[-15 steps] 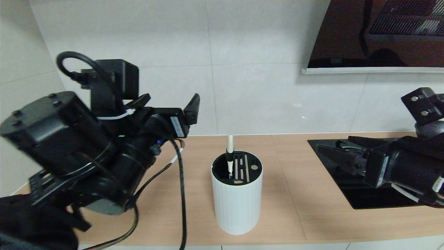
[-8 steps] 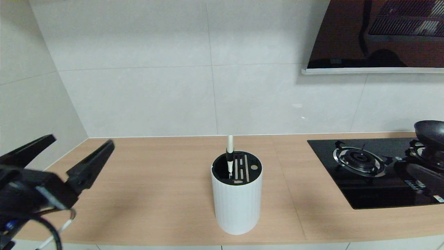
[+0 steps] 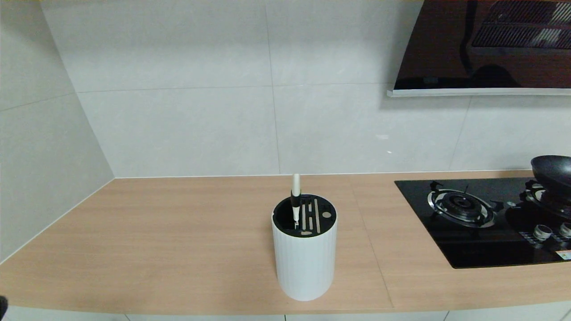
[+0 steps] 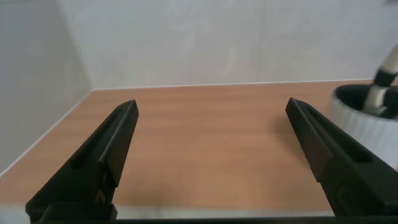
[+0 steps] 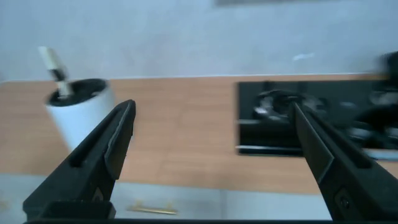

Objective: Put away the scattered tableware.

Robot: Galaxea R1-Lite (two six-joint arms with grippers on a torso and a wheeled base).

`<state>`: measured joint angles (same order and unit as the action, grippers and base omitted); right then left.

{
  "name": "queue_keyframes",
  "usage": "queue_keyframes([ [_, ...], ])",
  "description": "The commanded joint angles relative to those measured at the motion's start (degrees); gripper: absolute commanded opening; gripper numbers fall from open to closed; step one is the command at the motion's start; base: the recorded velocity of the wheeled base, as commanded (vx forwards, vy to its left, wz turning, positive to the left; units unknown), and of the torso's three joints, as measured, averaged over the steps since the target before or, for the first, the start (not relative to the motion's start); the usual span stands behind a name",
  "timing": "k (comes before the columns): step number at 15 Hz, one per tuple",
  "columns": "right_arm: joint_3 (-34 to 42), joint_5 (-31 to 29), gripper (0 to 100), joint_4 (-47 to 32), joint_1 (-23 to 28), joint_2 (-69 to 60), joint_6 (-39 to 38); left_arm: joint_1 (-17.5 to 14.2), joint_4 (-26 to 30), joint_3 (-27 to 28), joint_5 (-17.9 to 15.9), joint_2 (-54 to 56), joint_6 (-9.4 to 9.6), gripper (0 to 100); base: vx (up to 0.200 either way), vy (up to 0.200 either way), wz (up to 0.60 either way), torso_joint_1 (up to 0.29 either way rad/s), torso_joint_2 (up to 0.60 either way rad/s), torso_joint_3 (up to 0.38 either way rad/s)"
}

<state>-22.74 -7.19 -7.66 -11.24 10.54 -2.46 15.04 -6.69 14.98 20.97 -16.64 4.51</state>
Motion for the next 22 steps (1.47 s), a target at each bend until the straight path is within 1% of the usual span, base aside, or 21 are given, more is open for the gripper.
queue_keyframes([
  [1,0.6,0.0,100,-0.3,2.9,-4.8,1.5,-5.9,5.6,1.4,0.8,11.0,-1.08,100,0.0,0.0,0.0,0.0,0.0,0.0],
  [2,1.3,0.1,100,-0.1,5.1,-4.8,2.2,-7.8,4.3,1.2,1.5,11.0,-1.61,100,0.0,0.0,0.0,0.0,0.0,0.0],
  [3,1.9,0.1,100,0.3,6.8,-5.1,2.2,-10.1,3.9,1.2,1.5,11.0,-1.61,100,0.0,0.0,0.0,0.0,0.0,0.0],
  [4,2.5,0.7,100,0.7,10.4,-7.8,2.5,-13.9,4.7,1.0,0.8,13.5,-0.99,100,0.0,0.0,0.0,0.0,0.0,0.0],
  [5,2.9,2.2,100,0.1,11.4,-10.2,2.6,-15.7,5.8,0.0,-0.1,15.8,0.24,100,0.0,0.0,0.0,0.0,0.0,0.0],
  [6,4.4,2.6,100,0.3,11.3,-10.5,2.6,-15.7,5.4,-2.9,1.6,16.1,1.03,100,0.0,0.0,0.0,0.0,0.0,0.0],
  [7,5.2,2.0,100,0.3,11.3,-10.5,2.6,-15.7,2.7,-5.3,3.6,16.1,1.29,100,0.0,0.0,0.0,0.0,0.0,0.0],
  [8,6.9,2.0,100,0.3,11.3,-10.5,2.2,-15.6,1.2,-9.4,2.0,16.6,2.43,100,0.0,0.0,0.0,0.0,0.0,0.0],
  [9,8.2,2.0,100,0.3,11.3,-10.5,2.3,-15.5,0.9,-11.2,0.7,16.6,3.14,100,0.0,0.0,0.0,0.0,0.0,0.0],
  [10,13.6,1.8,100,1.8,11.3,-10.5,2.5,-15.5,0.1,-15.0,-2.2,16.6,3.49,100,0.0,0.0,0.0,0.0,0.0,0.0],
  [12,22.7,1.7,100,11.1,11.3,-10.5,3.3,-15.5,4.1,-15.0,-4.7,16.6,2.7,100,0.0,0.0,0.0,0.0,0.0,0.0],
  [13,22.7,1.8,100,11.3,11.3,-10.5,3.4,-15.5,4.1,-15.0,-5.8,16.6,1.99,100,0.0,0.0,0.0,0.0,0.0,0.0],
  [14,22.6,1.8,100,10.0,11.3,-10.5,2.0,-15.5,4.4,-15.0,-11.1,16.6,-2.75,100,0.0,0.0,0.0,0.0,0.0,0.0],
  [15,22.6,1.9,100,10.1,11.3,-10.5,1.8,-15.5,4.9,-15.0,-14.9,16.6,-6.0,100,0.0,0.0,0.0,0.0,0.0,0.0],
  [16,22.6,2.3,100,9.6,11.3,-10.5,1.4,-15.5,5.3,-15.0,-16.1,16.6,-6.62,100,0.0,0.0,0.0,0.0,0.0,0.0],
  [18,22.6,6.9,100,7.3,11.3,-10.5,1.4,-15.4,5.4,-15.0,-16.3,16.6,-5.92,100,0.0,0.0,0.0,0.0,0.0,0.0],
  [19,22.6,7.5,100,7.3,11.3,-10.5,2.4,-15.4,6.2,-15.0,-18.9,16.6,-4.42,100,0.0,0.0,0.0,0.0,0.0,0.0],
  [20,22.6,7.6,100,7.4,11.3,-10.5,4.0,-15.4,7.0,-15.0,-21.7,16.6,-1.96,100,0.0,0.0,0.0,0.0,0.0,0.0],
  [21,22.6,7.7,100,7.4,11.2,-10.5,4.2,-15.4,7.0,-15.0,-21.9,16.6,-0.56,100,0.0,0.0,0.0,0.0,0.0,0.0],
  [22,22.6,7.7,100,7.4,11.2,-10.5,4.2,-15.4,7.0,-15.0,-22.0,16.6,-0.12,100,0.0,0.0,0.0,0.0,0.0,0.0],
])
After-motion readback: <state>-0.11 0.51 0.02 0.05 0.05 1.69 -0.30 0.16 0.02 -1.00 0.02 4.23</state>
